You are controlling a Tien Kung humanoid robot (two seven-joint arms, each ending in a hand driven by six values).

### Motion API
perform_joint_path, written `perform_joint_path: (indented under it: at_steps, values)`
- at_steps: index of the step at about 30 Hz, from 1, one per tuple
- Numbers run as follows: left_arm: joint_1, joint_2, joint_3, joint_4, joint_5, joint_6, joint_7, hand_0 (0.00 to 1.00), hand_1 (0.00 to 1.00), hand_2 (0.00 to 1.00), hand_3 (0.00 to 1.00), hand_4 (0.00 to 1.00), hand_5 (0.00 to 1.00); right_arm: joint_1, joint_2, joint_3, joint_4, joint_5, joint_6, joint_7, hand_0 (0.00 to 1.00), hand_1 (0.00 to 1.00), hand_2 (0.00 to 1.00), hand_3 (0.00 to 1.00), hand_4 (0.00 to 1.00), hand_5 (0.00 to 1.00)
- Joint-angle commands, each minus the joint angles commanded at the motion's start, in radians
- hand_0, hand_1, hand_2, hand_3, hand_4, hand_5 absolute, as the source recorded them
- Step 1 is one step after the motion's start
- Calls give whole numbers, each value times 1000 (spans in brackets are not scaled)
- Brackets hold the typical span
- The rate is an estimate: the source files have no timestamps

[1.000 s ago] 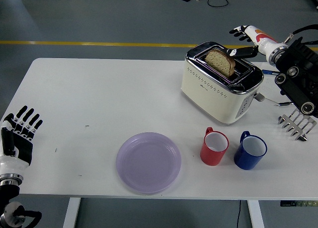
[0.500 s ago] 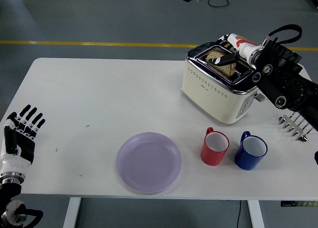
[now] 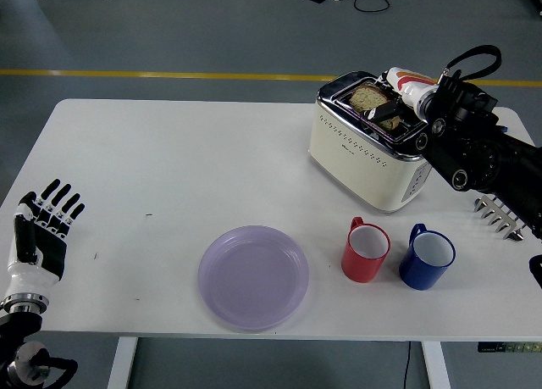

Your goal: Push plate across desktop,pick up the break from the machine,place the break in the plate

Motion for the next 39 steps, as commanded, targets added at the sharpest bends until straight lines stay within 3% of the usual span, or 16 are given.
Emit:
perform_joint_path:
  at_steps: [4, 5, 10, 11, 19, 22, 23, 31, 39]
  values:
    - [-2, 0, 6, 4, -1, 0, 0, 786, 783, 815, 783, 487, 998, 4, 8, -32, 3, 6, -48, -14, 386, 465, 462, 565, 708, 333]
    - [-2, 0, 7, 5, -1, 0, 0, 786, 785, 816, 783, 485, 998, 5, 9, -38, 5, 5, -59, -17, 297, 376, 441, 480, 534, 209]
    - [-5, 0, 10, 6, -2, 0, 0, 786, 785, 816, 783, 485, 998, 10, 8, -51, 15, -18, -106, -28, 297, 376, 441, 480, 534, 209]
    - [-5, 0, 10, 6, -2, 0, 0, 787, 785, 816, 782, 484, 998, 10, 8, -51, 16, -19, -107, -28, 225, 323, 394, 447, 420, 95]
    - [-9, 1, 8, 6, -2, 0, 0, 787, 781, 816, 782, 484, 998, 11, 1, -53, 24, -62, -96, -32, 224, 300, 378, 434, 381, 62]
    - [-11, 1, 7, 7, -2, 0, 1, 787, 781, 816, 782, 484, 998, 9, -19, -23, 49, -110, -86, -37, 224, 300, 378, 434, 381, 62]
    - [-11, 0, 6, 7, -2, 0, 1, 787, 780, 817, 782, 485, 998, 8, -25, -11, 58, -130, -84, -38, 238, 276, 351, 415, 341, 19]
    - [-6, 2, -6, 3, -1, 1, 2, 787, 780, 817, 782, 485, 998, 10, -145, 201, 243, -401, -37, -68, 249, 263, 340, 402, 328, 2]
    - [-2, 9, -24, -2, 2, 1, 4, 787, 779, 817, 782, 485, 998, -17, -259, 404, 523, -642, -9, -94, 247, 254, 328, 389, 317, 2]
